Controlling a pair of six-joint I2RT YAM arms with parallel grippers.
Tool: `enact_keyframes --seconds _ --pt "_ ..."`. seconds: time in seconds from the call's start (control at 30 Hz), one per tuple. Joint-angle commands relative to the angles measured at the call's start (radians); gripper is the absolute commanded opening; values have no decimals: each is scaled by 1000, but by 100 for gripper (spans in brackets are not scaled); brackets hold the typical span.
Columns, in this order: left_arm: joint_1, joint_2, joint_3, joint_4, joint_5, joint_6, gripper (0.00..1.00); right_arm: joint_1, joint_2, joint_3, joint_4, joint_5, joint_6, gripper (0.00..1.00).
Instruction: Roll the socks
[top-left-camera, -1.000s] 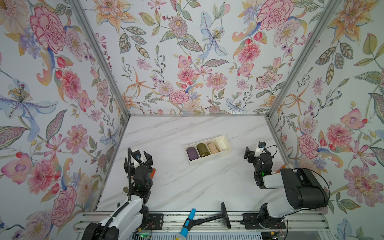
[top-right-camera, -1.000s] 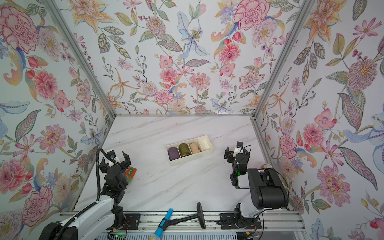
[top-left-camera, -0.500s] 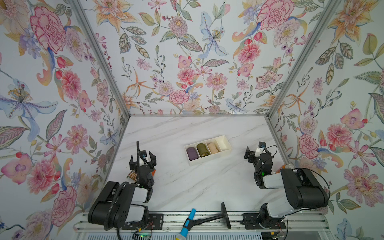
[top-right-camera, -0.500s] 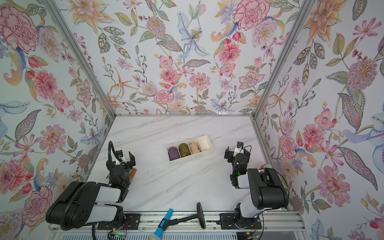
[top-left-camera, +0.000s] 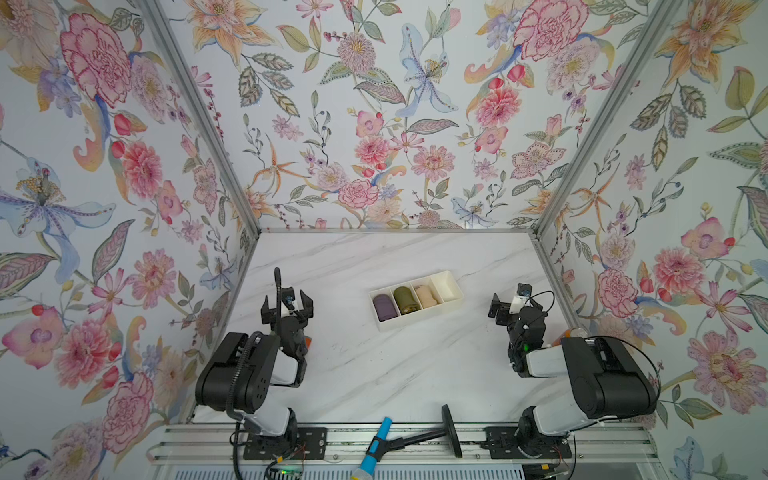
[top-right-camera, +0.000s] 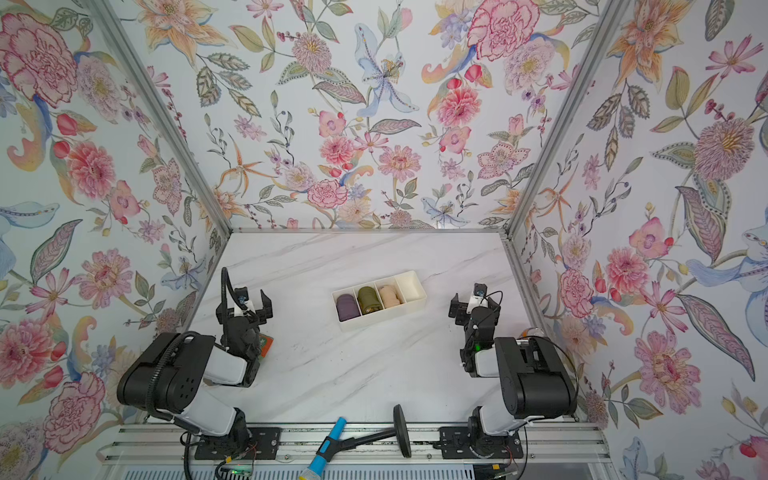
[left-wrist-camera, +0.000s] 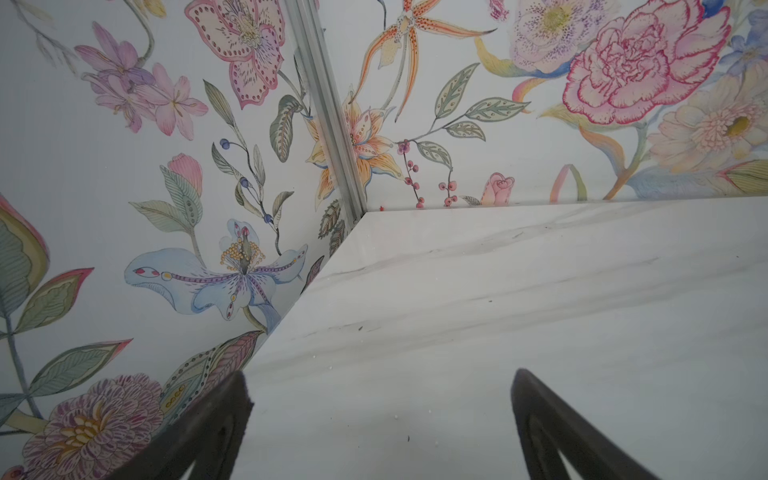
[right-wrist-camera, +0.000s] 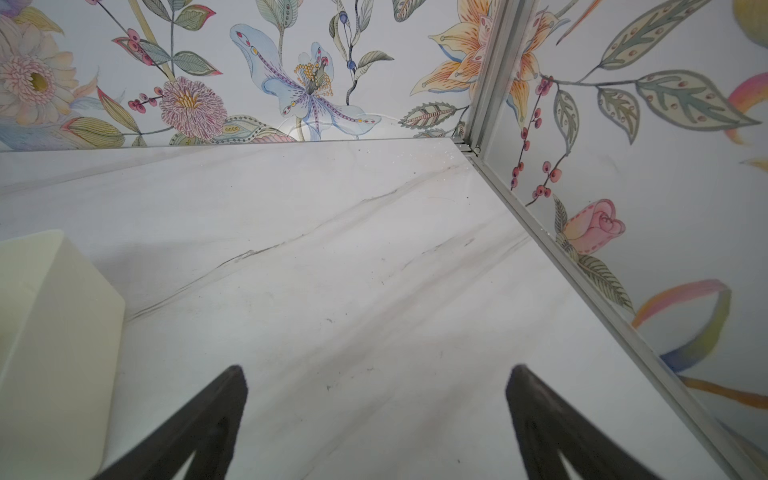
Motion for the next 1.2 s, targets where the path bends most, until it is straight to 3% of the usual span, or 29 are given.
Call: enact_keyframes --seconds 0.0,1.17 --pt "8 -11 7 -16 46 -21 99 7 9 13 24 16 -10 99" --pt "-20 -10 1 3 42 15 99 8 8 14 24 17 -10 99"
